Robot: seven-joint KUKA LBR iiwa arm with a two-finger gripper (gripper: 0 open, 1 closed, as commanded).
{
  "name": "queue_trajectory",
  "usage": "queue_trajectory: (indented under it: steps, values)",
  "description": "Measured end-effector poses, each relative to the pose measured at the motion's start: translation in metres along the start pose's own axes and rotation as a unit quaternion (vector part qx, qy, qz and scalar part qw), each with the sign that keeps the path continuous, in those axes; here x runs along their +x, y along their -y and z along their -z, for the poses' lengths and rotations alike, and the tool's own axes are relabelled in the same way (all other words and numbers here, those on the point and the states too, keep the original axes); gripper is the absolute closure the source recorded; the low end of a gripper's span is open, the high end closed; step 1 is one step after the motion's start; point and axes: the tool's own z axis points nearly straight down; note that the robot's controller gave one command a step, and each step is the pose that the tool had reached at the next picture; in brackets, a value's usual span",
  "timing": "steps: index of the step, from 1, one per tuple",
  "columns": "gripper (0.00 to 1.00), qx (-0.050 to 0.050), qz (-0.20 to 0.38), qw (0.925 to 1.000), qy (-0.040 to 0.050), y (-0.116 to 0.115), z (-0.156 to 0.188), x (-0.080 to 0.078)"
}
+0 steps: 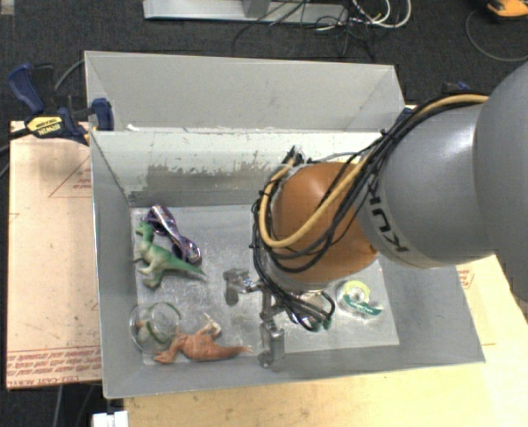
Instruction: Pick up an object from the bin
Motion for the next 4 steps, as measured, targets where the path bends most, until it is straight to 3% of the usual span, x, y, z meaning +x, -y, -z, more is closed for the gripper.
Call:
queue_trajectory:
  steps: [1,2,3,4]
  values:
    - [0.00,0.000,-0.012,0.9999,0.0024,-0.018,-0.017,-0.020]
    - [0.00,0.000,0.109,0.9941,0.0003,-0.057,-0.045,-0.042]
    - [0.00,0.000,0.113,0.9936,0.0024,-0.073,-0.050,-0.047]
    - [1.00,0.000,0.241,0.9706,0.0018,-0.076,-0.050,-0.041]
